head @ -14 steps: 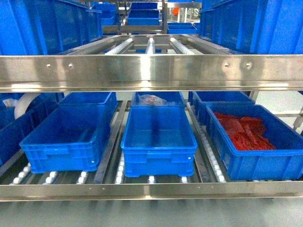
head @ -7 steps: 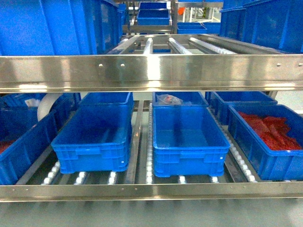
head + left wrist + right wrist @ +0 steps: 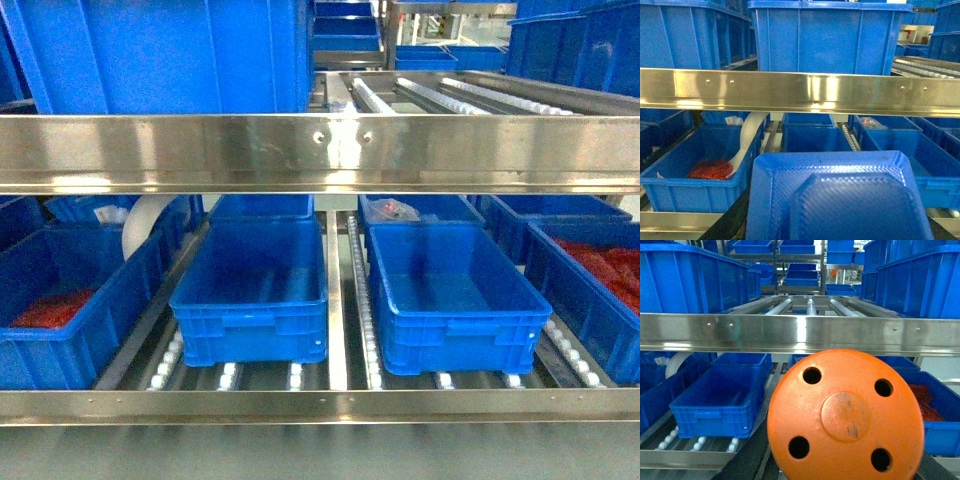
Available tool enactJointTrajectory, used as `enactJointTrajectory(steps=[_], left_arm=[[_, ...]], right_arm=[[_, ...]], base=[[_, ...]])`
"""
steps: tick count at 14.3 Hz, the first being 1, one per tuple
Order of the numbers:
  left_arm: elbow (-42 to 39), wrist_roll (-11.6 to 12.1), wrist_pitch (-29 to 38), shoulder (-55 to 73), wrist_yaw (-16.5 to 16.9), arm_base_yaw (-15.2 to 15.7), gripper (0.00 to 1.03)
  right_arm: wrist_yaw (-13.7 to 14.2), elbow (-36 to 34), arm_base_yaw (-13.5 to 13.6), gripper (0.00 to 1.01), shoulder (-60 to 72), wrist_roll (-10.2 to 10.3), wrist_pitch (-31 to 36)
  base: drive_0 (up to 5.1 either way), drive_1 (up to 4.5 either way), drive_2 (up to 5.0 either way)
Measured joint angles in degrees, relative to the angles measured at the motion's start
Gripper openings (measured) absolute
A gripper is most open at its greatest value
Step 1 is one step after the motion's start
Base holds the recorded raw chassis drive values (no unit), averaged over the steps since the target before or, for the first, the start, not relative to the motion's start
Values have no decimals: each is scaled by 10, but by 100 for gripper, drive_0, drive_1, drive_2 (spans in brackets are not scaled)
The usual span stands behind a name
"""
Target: Sort blue parts and orange caps into right shelf containers
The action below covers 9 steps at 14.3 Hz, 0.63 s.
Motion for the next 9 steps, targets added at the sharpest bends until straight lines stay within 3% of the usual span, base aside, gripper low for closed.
enactJointTrajectory(steps=[9], left_arm=[[0, 0, 5, 0, 3, 0, 43]], right_arm=[[1, 0, 0, 43, 0, 0, 1]], base=[[0, 0, 0]])
